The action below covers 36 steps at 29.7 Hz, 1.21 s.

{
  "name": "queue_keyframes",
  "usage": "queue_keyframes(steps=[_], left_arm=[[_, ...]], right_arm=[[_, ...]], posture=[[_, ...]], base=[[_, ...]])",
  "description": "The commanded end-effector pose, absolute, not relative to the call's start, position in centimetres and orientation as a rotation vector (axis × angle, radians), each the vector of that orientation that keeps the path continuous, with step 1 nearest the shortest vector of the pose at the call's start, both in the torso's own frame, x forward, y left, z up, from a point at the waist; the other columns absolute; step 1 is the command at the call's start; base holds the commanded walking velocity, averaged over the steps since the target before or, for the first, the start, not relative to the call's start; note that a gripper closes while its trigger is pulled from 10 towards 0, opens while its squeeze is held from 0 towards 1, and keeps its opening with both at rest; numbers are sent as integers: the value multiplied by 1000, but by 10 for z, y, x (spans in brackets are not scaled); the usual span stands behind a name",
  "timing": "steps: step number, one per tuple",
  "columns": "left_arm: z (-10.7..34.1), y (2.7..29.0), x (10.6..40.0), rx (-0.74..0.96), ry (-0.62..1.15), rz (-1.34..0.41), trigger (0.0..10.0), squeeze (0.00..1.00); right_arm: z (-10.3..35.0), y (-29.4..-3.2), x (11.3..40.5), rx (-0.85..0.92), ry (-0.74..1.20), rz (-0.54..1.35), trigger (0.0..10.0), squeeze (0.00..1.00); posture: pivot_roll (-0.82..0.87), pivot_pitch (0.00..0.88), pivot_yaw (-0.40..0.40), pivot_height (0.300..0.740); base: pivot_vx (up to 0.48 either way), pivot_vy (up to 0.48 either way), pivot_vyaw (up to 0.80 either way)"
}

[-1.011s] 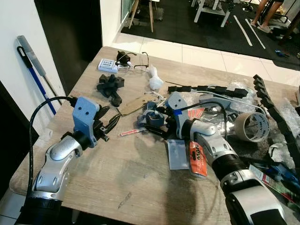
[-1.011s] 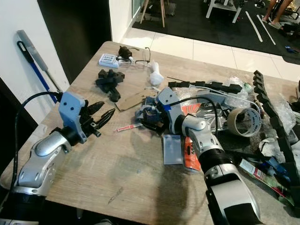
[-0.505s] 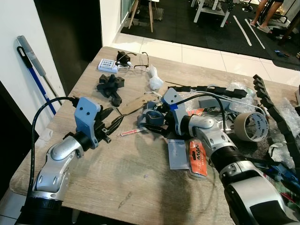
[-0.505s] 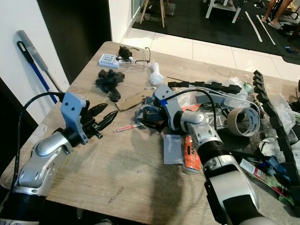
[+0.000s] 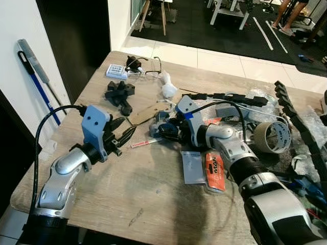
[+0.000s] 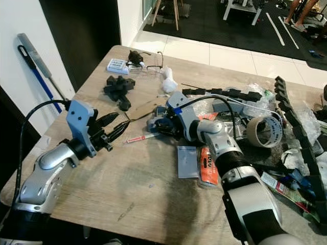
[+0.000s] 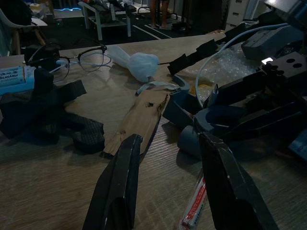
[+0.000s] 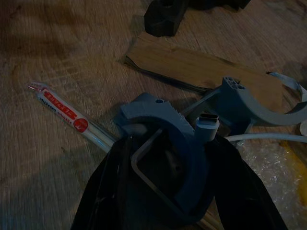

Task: Picking trash to rubbish bin

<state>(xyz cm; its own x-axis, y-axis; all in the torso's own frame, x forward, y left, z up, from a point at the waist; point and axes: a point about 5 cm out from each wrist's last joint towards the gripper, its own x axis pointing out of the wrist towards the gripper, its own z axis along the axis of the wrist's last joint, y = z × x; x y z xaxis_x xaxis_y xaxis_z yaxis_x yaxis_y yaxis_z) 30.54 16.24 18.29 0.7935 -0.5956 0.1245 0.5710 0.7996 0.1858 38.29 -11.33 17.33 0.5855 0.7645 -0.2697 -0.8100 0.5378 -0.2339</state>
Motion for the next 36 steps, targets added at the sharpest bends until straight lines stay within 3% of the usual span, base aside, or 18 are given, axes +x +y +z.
queue_keyframes(steps=[1,11,18,26,34,36], left_arm=[[180,161,303,152,-164,-649,10000,0],[180,162,303,153,-164,-646,10000,0],[182,163,304,153,-166,-646,10000,0],[182,161,304,149,-168,-653,10000,0],[182,161,304,148,-167,-655,10000,0],[181,160,303,149,-164,-660,10000,0]], right_arm=[[155,-118,379,-334,236,947,0,0],[171,-114,380,-149,179,985,0,0],[221,-119,385,150,23,1042,0,0],[240,-124,385,244,-35,1064,0,0],[239,-125,381,183,0,1103,0,0],[218,-124,377,-58,73,1088,0,0]], posture=[[-25,182,-85,740],[-24,179,-86,740],[-30,175,-80,740],[-28,173,-81,740],[-28,173,-82,740],[-29,173,-80,740]], base=[[0,0,0],[0,0,0],[0,0,0],[0,0,0],[0,0,0],[0,0,0]])
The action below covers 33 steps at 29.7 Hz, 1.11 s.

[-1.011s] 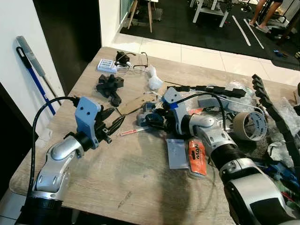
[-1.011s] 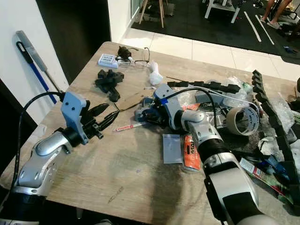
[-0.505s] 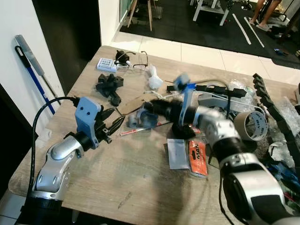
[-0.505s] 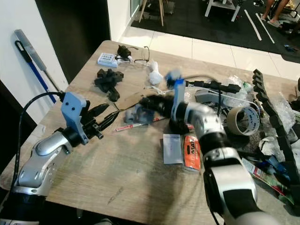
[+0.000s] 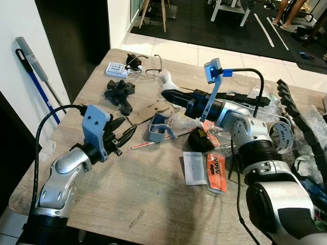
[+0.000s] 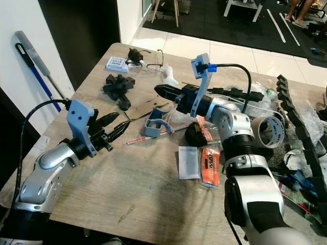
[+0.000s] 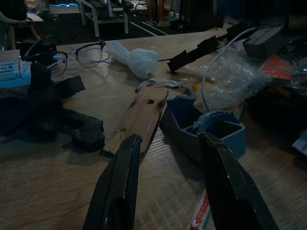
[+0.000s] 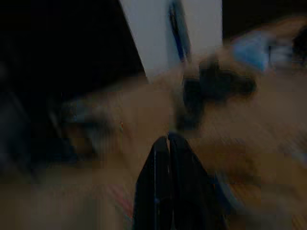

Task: Picking trash to rubbish bin

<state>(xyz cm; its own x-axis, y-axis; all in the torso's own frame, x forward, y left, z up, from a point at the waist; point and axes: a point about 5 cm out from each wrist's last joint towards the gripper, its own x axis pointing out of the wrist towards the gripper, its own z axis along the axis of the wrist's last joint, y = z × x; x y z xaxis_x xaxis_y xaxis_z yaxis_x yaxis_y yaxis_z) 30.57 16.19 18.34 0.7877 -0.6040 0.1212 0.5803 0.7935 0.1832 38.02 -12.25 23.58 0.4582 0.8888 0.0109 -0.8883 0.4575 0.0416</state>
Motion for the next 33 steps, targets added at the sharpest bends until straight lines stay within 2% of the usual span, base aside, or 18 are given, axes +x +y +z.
queue_keyframes(steps=[1,2,3,13,18,22,28,29,31,33], left_arm=[[181,160,303,149,-164,-660,10000,0],[181,160,304,150,-164,-662,10000,0],[181,159,304,151,-162,-663,10000,0],[169,159,303,196,-94,-670,10000,0],[148,173,313,314,12,-535,10000,0],[149,170,311,234,-1,-557,10000,0],[188,172,317,49,-196,-491,10000,0],[212,180,323,-1,-295,-426,10000,0],[221,185,325,-11,-329,-394,10000,0],[229,211,338,107,-287,-174,10000,0]], right_arm=[[218,-124,377,-58,73,1088,0,0],[215,-123,377,-112,68,1082,3451,86],[212,-123,377,-152,68,1066,10000,1000],[197,-126,377,-241,111,1028,10000,1000],[199,-127,379,-255,97,1014,10000,1000],[199,-128,379,-254,93,1014,10000,1000],[202,-127,380,-239,83,1022,10000,1000],[204,-127,380,-236,79,1023,10000,1000],[205,-127,381,-236,78,1023,10000,1000],[206,-127,381,-237,78,1022,10000,1000]], posture=[[-29,173,-80,740],[-29,173,-80,740],[-29,173,-80,740],[-29,173,-83,740],[-34,174,-86,740],[-32,174,-87,740],[-35,178,-90,740],[-37,184,-94,740],[-37,186,-94,740],[-37,187,-94,740]], base=[[0,0,0],[0,0,0],[0,0,0],[0,0,0],[0,0,0],[0,0,0],[0,0,0],[0,0,0],[0,0,0],[0,0,0]])
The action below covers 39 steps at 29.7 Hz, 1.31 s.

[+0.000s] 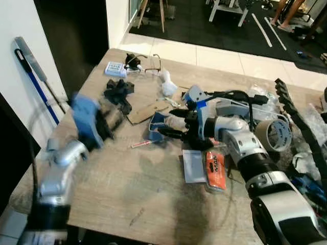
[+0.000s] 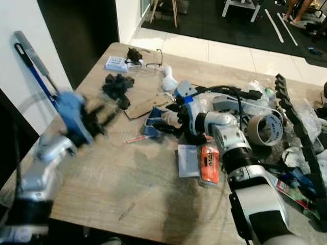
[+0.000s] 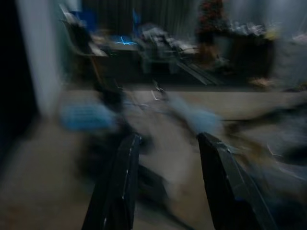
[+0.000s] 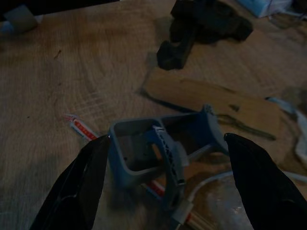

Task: Picking trash to rubbish bin

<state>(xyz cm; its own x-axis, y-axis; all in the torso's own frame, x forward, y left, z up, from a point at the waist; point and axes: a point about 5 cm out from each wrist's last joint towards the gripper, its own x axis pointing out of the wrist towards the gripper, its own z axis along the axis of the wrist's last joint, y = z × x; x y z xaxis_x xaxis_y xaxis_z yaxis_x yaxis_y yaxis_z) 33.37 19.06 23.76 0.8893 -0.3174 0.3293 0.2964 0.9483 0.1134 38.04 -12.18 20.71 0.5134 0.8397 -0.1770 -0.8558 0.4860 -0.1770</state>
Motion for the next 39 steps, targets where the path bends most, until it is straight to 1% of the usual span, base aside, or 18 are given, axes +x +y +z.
queue_keyframes(steps=[1,2,3,5,6,9,11,12,17,19,21,27,32,33,35,36,38,39], left_arm=[[229,211,338,107,-287,-174,10000,0],[226,238,345,310,-177,-11,10000,0],[221,249,345,383,-115,11,10000,0],[215,264,342,436,-56,34,10000,0],[215,264,342,436,-56,34,10000,0],[205,287,331,529,-11,76,10000,0],[201,295,327,562,5,84,10000,0],[195,307,317,540,6,79,10000,0],[192,314,309,454,-23,65,10000,0],[194,319,304,367,-73,68,10000,0],[193,320,302,337,-78,59,10000,0],[187,326,292,375,-42,28,10000,0],[183,329,279,372,-25,-70,10000,0],[181,329,275,370,-17,-98,10000,0],[180,329,273,367,-13,-116,10000,0],[180,330,270,361,-19,-122,10000,0],[181,330,266,357,-27,-127,10000,0],[181,330,266,357,-27,-127,10000,0]], right_arm=[[206,-127,381,-237,78,1022,10000,1000],[205,-129,381,-237,78,1022,10000,1000],[204,-129,380,-235,82,1023,10000,1000],[202,-130,379,-234,87,1025,10000,1000],[202,-130,379,-234,87,1025,10000,1000],[199,-132,378,-233,96,1022,10000,1000],[198,-132,378,-233,97,1021,10000,1000],[198,-132,378,-233,97,1020,10000,1000],[198,-132,378,-231,97,1020,10000,1000],[198,-131,378,-229,97,1021,10000,1000],[198,-131,378,-229,97,1021,10000,1000],[197,-132,378,-231,96,1020,10000,1000],[196,-133,377,-229,97,1020,10000,1000],[201,-130,376,-191,67,1042,10000,608],[204,-129,374,-164,44,1059,10000,608],[215,-122,370,-127,-37,1103,10000,0],[234,-107,352,-138,-201,1198,10000,0],[234,-107,352,-138,-201,1198,10000,0]], posture=[[-37,187,-94,740],[-37,187,-94,740],[-33,191,-97,740],[-34,196,-98,740],[-34,196,-98,740],[-32,197,-99,740],[-33,198,-96,740],[-33,199,-95,740],[-28,202,-97,740],[-26,203,-97,740],[-26,203,-95,740],[-23,203,-94,740],[-21,205,-96,740],[-18,206,-98,740],[-17,206,-99,740],[-14,206,-100,740],[-14,206,-101,740],[-14,206,-101,740]], base=[[0,0,0],[0,0,0],[0,0,0],[0,0,0],[0,0,0],[0,0,0],[0,0,0],[0,0,0],[0,0,0],[0,0,0],[0,0,0],[0,0,0],[0,0,0],[0,0,0],[0,0,0],[0,0,0],[0,0,0],[0,0,0]])
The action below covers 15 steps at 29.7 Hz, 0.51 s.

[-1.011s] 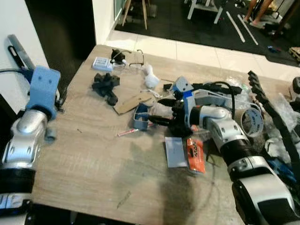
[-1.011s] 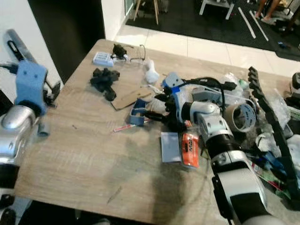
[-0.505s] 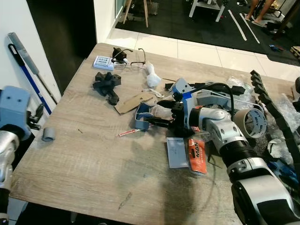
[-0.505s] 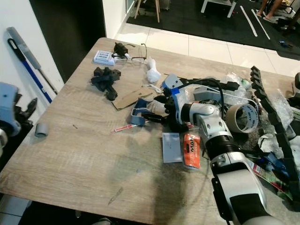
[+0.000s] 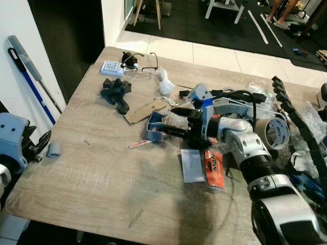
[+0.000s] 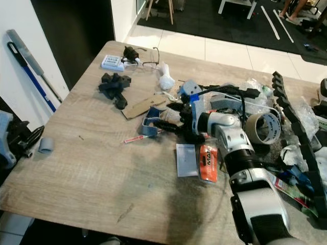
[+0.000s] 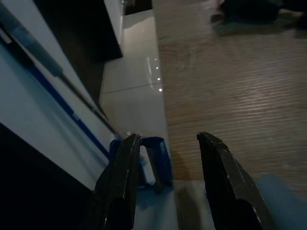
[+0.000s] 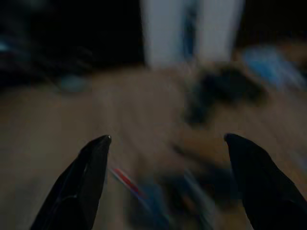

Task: Picking trash to rubbish bin

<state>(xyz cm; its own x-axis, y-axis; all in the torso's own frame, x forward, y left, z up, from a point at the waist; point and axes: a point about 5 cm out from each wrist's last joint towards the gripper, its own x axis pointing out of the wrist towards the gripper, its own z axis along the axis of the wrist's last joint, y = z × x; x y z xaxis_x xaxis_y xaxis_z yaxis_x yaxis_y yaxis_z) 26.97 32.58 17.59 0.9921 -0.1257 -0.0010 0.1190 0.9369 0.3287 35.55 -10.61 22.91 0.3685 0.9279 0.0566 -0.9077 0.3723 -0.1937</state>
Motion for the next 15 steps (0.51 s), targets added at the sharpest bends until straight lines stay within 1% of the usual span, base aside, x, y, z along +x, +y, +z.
queue_keyframes(steps=[1,4,6,7,9,10,11,13,15], left_arm=[[180,330,264,359,-23,-133,10000,0],[179,330,262,356,-19,-139,10000,0],[177,329,259,350,-19,-153,10000,0],[175,327,256,345,-18,-170,10000,0],[174,324,254,344,-17,-185,10000,0],[174,323,253,342,-20,-188,10000,0],[173,320,253,339,-27,-195,10000,0],[172,318,252,338,-30,-198,10000,0],[172,312,253,316,-55,-204,10000,0]], right_arm=[[237,-103,344,-160,-233,1220,10000,0],[242,-102,338,-150,-265,1227,10000,0],[251,-99,332,-137,-339,1205,10000,0],[249,-97,324,-151,-378,1186,10000,0],[239,-97,316,-186,-385,1165,10000,0],[231,-97,311,-191,-373,1157,10000,0],[215,-97,306,-167,-314,1121,10000,0],[207,-97,304,-150,-279,1099,10000,0],[188,-96,295,-87,-213,1091,10000,0]], posture=[[-14,205,-99,740],[-13,204,-96,740],[-15,200,-93,740],[-14,194,-96,740],[-14,191,-98,740],[-15,190,-99,740],[-23,179,-99,740],[-23,179,-99,740],[-21,172,-96,740]], base=[[0,0,0],[0,0,0],[0,0,0],[0,0,0],[0,0,0],[0,0,0],[0,0,0],[0,0,0],[0,0,0]])
